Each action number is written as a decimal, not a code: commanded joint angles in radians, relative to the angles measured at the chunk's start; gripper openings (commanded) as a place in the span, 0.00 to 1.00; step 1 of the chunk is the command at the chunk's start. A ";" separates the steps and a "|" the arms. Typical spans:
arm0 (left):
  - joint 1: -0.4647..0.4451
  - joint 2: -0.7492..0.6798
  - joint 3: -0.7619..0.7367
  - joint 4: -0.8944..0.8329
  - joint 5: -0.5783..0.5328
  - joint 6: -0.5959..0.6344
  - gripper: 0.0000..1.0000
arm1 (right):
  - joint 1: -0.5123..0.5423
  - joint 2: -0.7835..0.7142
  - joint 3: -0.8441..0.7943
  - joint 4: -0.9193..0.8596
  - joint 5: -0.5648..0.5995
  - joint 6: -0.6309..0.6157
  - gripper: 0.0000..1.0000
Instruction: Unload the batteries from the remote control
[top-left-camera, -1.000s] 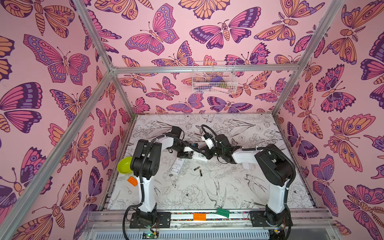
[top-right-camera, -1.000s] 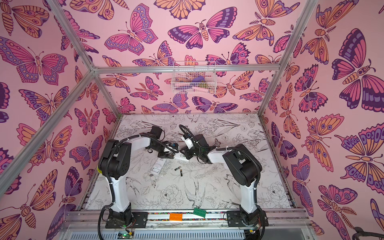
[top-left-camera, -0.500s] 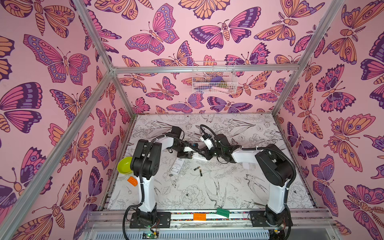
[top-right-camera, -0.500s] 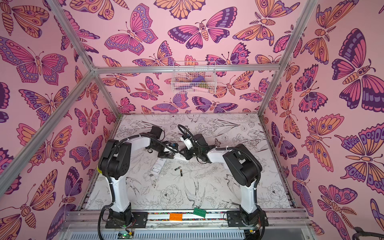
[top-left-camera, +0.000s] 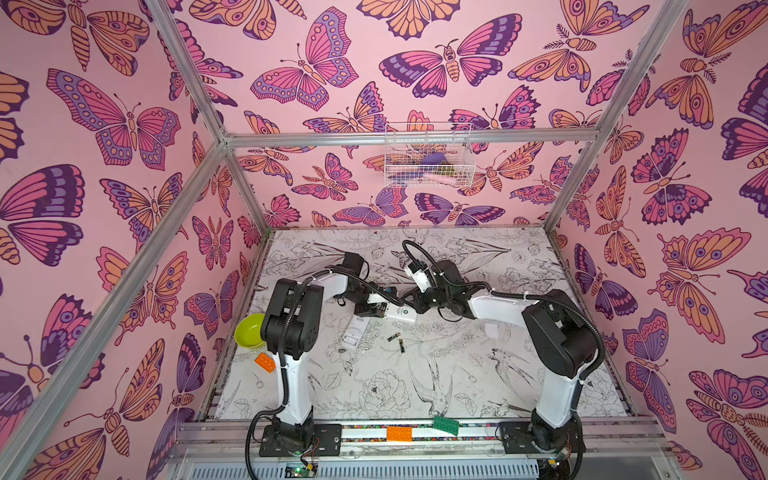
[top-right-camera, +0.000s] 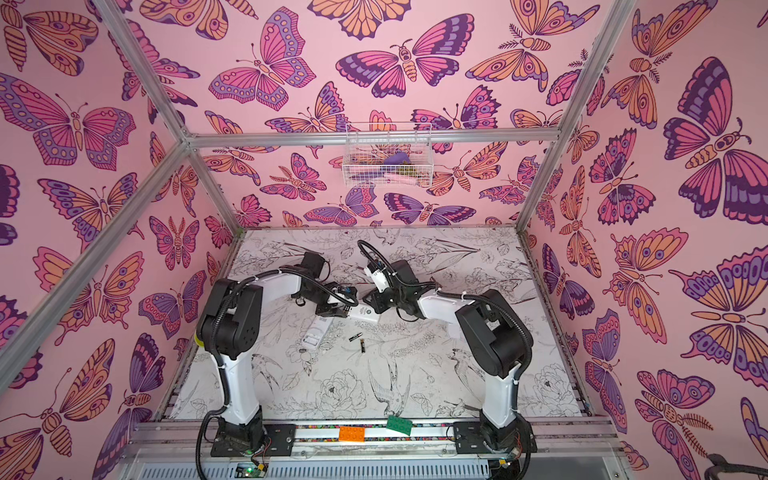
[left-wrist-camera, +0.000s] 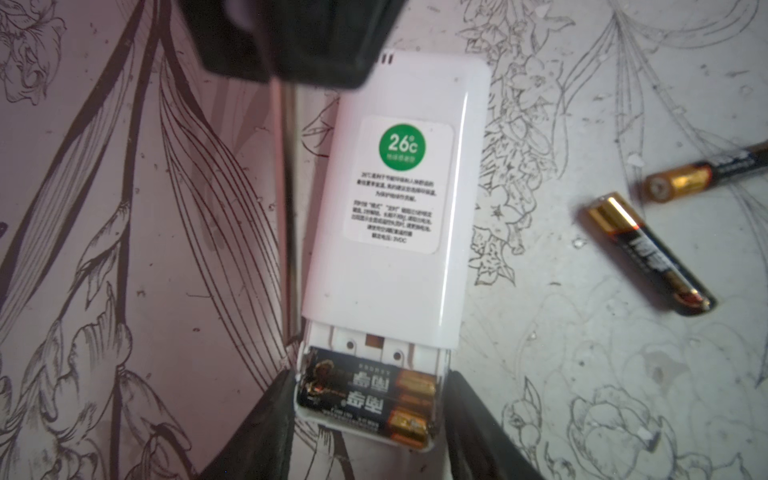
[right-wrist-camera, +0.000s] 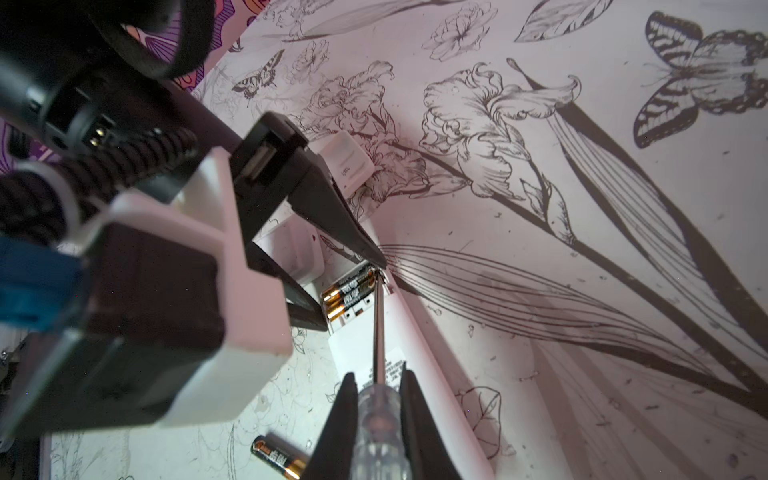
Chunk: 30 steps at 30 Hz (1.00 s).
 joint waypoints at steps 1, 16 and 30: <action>-0.016 0.046 -0.043 -0.057 -0.097 0.008 0.54 | 0.010 0.021 0.053 -0.057 0.006 -0.046 0.00; -0.019 0.047 -0.044 -0.053 -0.102 0.007 0.54 | 0.022 0.071 0.066 -0.063 0.043 -0.060 0.00; -0.019 0.047 -0.043 -0.053 -0.104 0.007 0.55 | 0.065 0.079 0.053 -0.096 0.093 -0.059 0.00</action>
